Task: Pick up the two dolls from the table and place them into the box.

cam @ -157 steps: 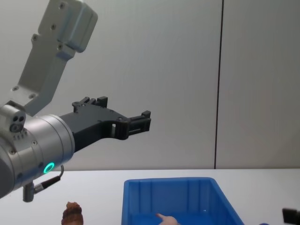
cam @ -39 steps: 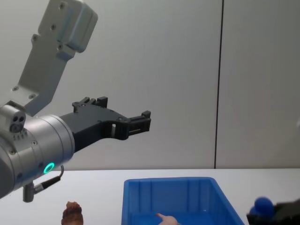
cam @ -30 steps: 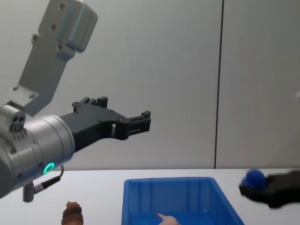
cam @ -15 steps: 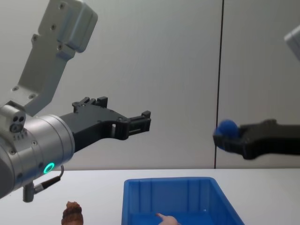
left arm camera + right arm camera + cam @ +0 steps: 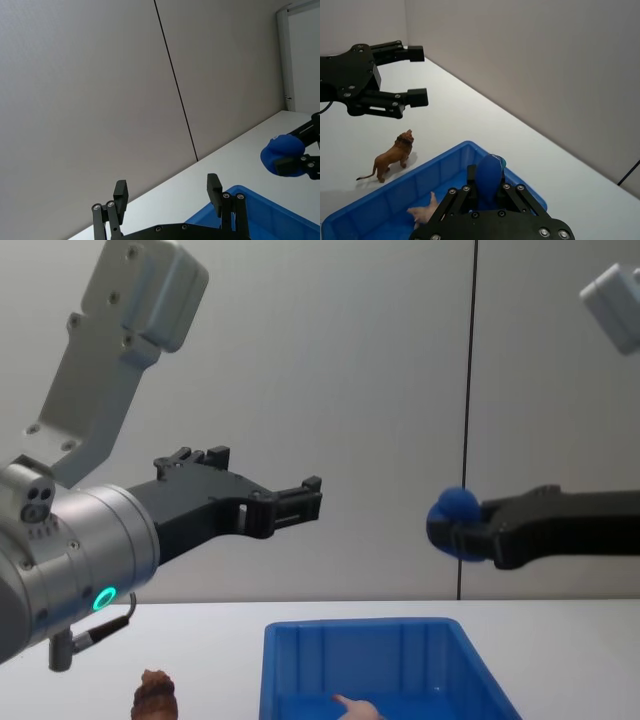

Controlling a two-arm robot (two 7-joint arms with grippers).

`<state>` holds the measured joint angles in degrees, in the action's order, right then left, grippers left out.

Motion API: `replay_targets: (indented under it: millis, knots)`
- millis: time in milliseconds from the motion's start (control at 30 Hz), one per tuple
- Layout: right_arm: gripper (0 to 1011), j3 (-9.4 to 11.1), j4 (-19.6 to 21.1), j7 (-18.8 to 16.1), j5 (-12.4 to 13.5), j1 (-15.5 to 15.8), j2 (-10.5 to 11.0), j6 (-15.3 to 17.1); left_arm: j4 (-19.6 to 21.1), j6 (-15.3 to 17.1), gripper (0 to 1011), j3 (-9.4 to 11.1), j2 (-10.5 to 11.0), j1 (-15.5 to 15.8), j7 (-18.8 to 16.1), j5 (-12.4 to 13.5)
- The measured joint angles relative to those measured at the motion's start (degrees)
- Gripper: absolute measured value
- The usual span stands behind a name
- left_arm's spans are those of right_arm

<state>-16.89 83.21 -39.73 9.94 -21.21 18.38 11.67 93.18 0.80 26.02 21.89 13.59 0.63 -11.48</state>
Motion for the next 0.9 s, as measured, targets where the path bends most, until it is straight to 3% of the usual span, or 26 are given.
replay_targets:
  millis: [333,800,900]
  knots:
    - [180,-0.9,-2.4,-2.6,0.9,-0.1,-0.1,3.7,0.0,0.0,1001,0.0,0.0,0.0,0.0,0.0]
    - [180,-2.0,-5.9,-5.7,1.3,-1.0,-0.7,3.4,0.0,0.0,1001,0.0,0.0,0.0,0.0,0.0]
    - [241,-2.1,-6.3,-6.0,1.3,-1.1,-0.8,3.3,0.0,0.0,1001,0.0,0.0,0.0,0.0,0.0]
